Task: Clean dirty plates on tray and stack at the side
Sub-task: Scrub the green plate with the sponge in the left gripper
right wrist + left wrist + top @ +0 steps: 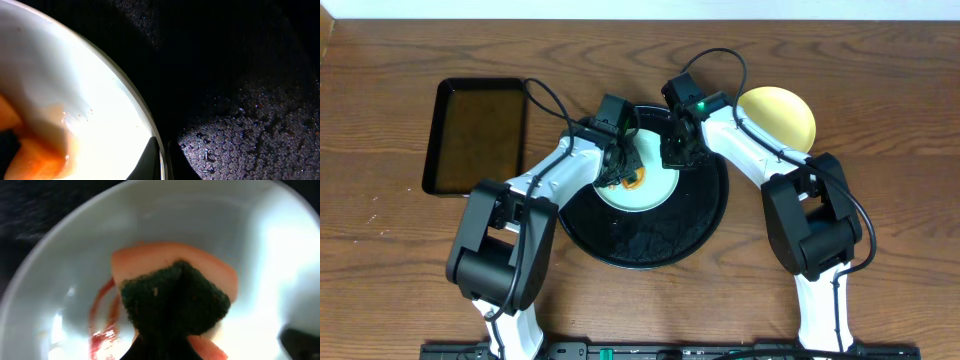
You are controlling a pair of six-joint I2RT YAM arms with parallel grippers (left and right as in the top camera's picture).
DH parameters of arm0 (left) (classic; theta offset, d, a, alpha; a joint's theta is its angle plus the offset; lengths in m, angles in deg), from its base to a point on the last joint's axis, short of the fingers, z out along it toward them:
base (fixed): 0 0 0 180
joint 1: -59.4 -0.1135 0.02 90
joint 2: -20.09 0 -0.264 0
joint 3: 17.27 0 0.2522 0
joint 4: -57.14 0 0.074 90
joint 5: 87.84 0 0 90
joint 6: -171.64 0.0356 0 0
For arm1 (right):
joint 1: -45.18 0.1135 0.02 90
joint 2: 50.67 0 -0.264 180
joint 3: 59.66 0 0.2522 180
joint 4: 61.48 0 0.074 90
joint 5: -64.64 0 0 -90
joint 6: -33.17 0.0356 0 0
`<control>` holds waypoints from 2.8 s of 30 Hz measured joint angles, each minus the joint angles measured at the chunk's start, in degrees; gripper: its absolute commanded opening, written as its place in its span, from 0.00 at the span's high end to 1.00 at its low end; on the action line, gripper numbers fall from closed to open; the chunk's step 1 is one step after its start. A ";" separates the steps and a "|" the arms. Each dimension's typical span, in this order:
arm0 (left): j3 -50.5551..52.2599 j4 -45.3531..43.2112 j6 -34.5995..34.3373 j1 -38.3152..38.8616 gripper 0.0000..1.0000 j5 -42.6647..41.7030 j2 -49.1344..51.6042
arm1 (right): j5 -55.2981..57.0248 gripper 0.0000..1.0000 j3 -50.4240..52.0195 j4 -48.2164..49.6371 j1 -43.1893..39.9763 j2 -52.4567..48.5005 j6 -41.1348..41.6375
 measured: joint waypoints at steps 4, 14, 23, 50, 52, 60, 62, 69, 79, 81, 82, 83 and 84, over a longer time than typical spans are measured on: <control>-0.55 4.61 1.86 -1.64 0.93 1.05 -0.24 | 0.00 0.99 0.00 0.00 0.00 0.00 0.13; -1.88 12.76 4.85 -6.03 0.93 0.92 -1.53 | -0.68 0.98 -0.17 0.55 0.28 -0.20 0.15; -1.86 6.05 5.51 -5.49 0.92 -0.96 -3.32 | -0.81 0.99 -0.22 0.48 0.31 -0.24 0.15; -3.91 4.26 4.92 -5.27 0.93 -2.32 2.51 | -0.85 0.98 -0.24 0.44 0.28 -0.26 0.15; -4.15 5.84 6.12 -6.82 0.92 -2.38 2.51 | -0.83 0.98 -0.24 0.42 0.28 -0.26 0.15; -4.11 9.70 9.99 -8.85 0.93 -2.32 1.55 | -1.11 0.98 -0.26 0.66 0.31 -0.31 0.15; -3.72 9.88 10.21 -8.81 0.93 -2.03 0.90 | -1.18 0.98 -0.28 0.70 0.33 -0.35 0.15; -2.91 9.51 10.38 -7.34 0.92 1.07 -1.84 | -1.16 0.98 -0.31 0.48 0.33 -0.37 0.17; -1.60 0.02 9.40 -1.81 0.92 0.63 -0.17 | -1.16 0.98 -0.31 0.46 0.33 -0.35 0.20; -1.60 -0.83 9.05 -0.87 0.92 0.37 0.57 | -1.16 0.98 -0.31 0.46 0.31 -0.35 0.20; -1.60 -0.98 8.98 -0.59 0.93 0.35 0.79 | -1.16 0.99 -0.31 0.46 0.33 -0.35 0.20; -1.62 -1.01 8.87 -0.46 0.93 0.39 0.92 | -1.16 0.99 -0.31 0.46 0.31 -0.35 0.20; -1.62 -0.96 8.83 -0.48 0.93 0.42 1.01 | -1.16 0.99 -0.31 0.46 0.31 -0.35 0.20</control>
